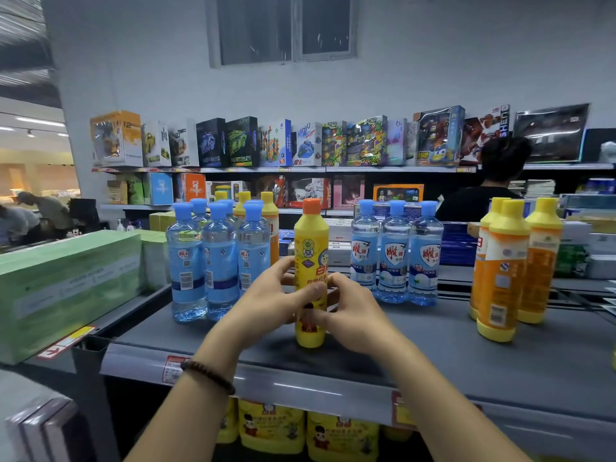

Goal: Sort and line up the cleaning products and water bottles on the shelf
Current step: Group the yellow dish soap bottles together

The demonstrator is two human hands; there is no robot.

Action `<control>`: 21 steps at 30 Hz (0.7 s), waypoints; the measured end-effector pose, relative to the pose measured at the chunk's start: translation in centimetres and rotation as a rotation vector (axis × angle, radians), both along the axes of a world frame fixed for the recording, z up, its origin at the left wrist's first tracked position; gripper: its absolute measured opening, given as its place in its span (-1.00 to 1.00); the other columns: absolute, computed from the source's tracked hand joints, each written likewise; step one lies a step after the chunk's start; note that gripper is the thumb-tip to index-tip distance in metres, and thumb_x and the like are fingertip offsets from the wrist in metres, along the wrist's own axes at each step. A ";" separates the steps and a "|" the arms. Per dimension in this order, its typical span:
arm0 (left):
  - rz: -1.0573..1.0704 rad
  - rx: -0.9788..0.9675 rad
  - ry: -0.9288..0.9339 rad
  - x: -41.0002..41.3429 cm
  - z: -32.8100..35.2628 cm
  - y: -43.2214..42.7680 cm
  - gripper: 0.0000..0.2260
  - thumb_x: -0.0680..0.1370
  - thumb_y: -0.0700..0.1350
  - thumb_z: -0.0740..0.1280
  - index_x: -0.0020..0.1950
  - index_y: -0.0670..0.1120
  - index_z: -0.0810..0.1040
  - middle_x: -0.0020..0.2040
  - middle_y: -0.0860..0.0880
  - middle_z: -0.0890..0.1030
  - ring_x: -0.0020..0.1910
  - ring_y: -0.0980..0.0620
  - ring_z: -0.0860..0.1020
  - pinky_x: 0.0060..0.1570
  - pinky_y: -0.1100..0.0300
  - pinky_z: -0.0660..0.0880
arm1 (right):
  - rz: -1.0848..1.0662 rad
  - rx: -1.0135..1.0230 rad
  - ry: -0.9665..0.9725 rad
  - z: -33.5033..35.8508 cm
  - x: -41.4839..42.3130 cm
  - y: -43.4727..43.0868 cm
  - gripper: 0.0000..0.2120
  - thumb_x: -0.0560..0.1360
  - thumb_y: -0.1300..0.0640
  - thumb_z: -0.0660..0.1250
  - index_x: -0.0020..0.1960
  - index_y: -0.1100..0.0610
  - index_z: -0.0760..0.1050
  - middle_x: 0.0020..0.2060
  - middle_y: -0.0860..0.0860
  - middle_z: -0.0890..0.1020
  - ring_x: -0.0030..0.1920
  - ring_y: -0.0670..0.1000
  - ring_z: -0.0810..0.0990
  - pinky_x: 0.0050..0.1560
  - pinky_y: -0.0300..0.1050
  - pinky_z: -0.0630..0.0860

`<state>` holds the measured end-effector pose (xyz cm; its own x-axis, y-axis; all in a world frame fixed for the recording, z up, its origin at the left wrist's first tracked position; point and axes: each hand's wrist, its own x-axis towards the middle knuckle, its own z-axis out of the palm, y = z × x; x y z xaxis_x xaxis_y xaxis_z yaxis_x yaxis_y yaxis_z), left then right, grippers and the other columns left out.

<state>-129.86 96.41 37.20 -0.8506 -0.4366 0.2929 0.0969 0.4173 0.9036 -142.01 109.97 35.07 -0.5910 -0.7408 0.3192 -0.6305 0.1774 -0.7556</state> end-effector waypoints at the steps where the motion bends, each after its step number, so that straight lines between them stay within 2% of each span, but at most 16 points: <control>1: 0.028 -0.040 0.008 -0.3 -0.3 0.4 -0.61 0.54 0.11 0.55 0.33 0.24 0.54 0.20 0.09 0.67 0.23 0.00 0.64 0.12 -0.13 0.71 | -0.030 -0.013 0.022 -0.1 0.2 0.3 -0.55 0.42 -0.10 0.63 0.22 -0.09 0.54 0.05 -0.13 0.68 0.02 -0.10 0.67 -0.05 -0.11 0.66; 5: 0.015 0.002 0.058 -1.7 -1.0 1.7 -0.63 0.55 0.02 0.56 0.32 0.25 0.59 0.15 0.07 0.70 0.23 -0.07 0.66 0.06 -0.13 0.73 | -0.115 -0.034 0.196 -0.3 0.1 1.9 -0.44 0.31 -0.29 0.63 0.16 -0.07 0.51 -0.05 -0.14 0.69 -0.09 -0.12 0.67 -0.06 0.00 0.70; 9: -0.026 0.005 0.116 -3.4 -1.6 3.8 -0.66 0.58 -0.02 0.54 0.30 0.24 0.60 0.11 0.12 0.73 0.21 -0.06 0.68 0.09 -0.20 0.71 | -0.151 -0.028 0.162 -0.2 -1.2 4.8 -0.47 0.32 -0.26 0.65 0.13 -0.10 0.50 -0.06 -0.14 0.68 -0.09 -0.12 0.67 -0.05 0.02 0.70; 12: -0.037 -0.024 0.177 -5.3 -2.5 6.5 -0.63 0.59 -0.05 0.54 0.36 0.20 0.58 0.15 0.13 0.73 0.21 0.00 0.68 0.09 -0.17 0.71 | -0.256 -0.040 0.176 -0.7 -2.3 7.5 -0.49 0.31 -0.30 0.64 0.06 -0.11 0.48 -0.10 -0.14 0.68 -0.10 -0.12 0.67 -0.07 0.03 0.69; 14: -0.063 -0.011 0.188 -6.8 -2.9 8.1 -0.59 0.58 -0.06 0.55 0.37 0.22 0.55 0.16 0.14 0.73 0.21 0.06 0.69 0.09 -0.08 0.72 | -0.310 -0.030 0.187 -0.9 -3.1 9.5 -0.50 0.34 -0.30 0.63 0.09 -0.13 0.48 -0.08 -0.15 0.69 -0.07 -0.15 0.66 -0.05 -0.02 0.69; 16: -0.109 -0.028 0.162 -8.0 -2.9 9.7 -0.54 0.57 -0.06 0.56 0.35 0.33 0.52 0.16 0.19 0.72 0.21 0.07 0.69 0.09 -0.03 0.72 | -0.346 -0.037 0.194 -1.0 -3.8 11.8 -0.51 0.35 -0.28 0.63 0.10 -0.13 0.50 -0.05 -0.15 0.70 -0.03 -0.17 0.66 -0.01 -0.09 0.67; 19: -0.152 -0.054 0.140 -9.8 -3.0 12.3 -0.51 0.57 -0.06 0.54 0.30 0.44 0.48 0.14 0.29 0.71 0.20 0.10 0.69 0.07 -0.05 0.73 | -0.354 -0.024 0.229 -1.3 -4.6 15.2 -0.53 0.41 -0.22 0.61 0.19 -0.13 0.50 -0.02 -0.19 0.67 0.00 -0.18 0.64 0.02 -0.15 0.64; 21: -0.161 -0.046 0.157 -11.1 -3.1 14.2 -0.51 0.58 -0.09 0.54 0.29 0.43 0.48 0.14 0.22 0.73 0.17 0.07 0.71 0.04 -0.09 0.73 | -0.354 -0.016 0.247 -1.6 -5.1 17.2 -0.54 0.46 -0.18 0.57 0.27 -0.16 0.50 0.01 -0.23 0.64 0.02 -0.17 0.63 0.03 -0.12 0.64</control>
